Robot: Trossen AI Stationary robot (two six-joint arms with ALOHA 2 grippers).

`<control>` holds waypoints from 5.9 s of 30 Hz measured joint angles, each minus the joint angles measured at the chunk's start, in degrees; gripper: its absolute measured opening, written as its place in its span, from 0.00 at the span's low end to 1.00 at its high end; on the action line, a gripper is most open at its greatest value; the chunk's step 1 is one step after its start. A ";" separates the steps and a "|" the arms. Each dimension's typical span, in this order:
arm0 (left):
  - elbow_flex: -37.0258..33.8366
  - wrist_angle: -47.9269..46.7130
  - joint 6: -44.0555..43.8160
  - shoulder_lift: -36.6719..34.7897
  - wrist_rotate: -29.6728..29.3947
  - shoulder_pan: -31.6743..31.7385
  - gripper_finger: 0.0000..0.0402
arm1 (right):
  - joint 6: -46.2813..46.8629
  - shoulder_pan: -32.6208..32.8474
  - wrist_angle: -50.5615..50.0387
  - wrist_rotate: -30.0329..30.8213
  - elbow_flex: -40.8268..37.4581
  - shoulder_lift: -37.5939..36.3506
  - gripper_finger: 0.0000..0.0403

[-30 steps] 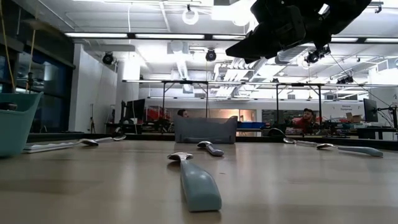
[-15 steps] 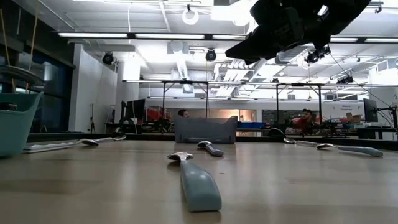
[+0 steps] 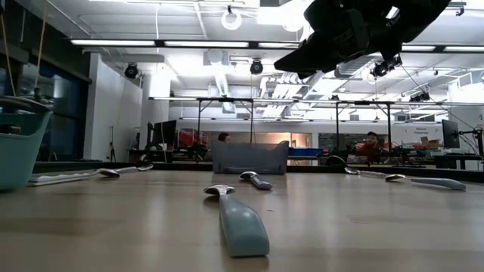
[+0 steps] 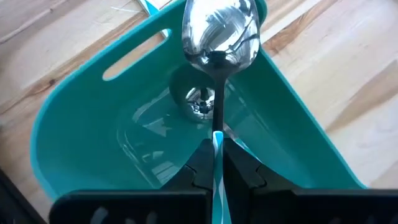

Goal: Sort silverware by color (type)
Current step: Put the white and blue spoon into the blue bin, then put the blue spoon into the black bin

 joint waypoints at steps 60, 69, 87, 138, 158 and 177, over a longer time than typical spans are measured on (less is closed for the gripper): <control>0.20 37.51 101.04 -5.22 21.04 28.70 0.00 | 1.04 0.02 -1.22 0.04 0.00 0.00 0.00; -11.01 63.51 116.16 -4.11 30.48 44.81 0.00 | 0.40 0.02 -1.18 4.89 0.00 0.00 0.00; -28.64 96.42 121.54 -4.11 19.80 69.00 0.00 | 2.94 0.02 -0.58 21.74 0.02 0.00 0.00; -35.23 102.05 120.59 -3.78 21.92 78.36 0.00 | 61.00 -11.66 -62.56 29.32 0.31 -3.78 0.33; -35.23 99.97 122.56 -3.76 21.93 78.40 0.00 | 88.51 7.32 -55.46 28.77 -8.97 -3.80 0.33; -41.04 106.56 115.15 -3.84 21.94 78.25 0.00 | 89.42 7.37 -52.75 31.23 -12.67 -4.00 0.20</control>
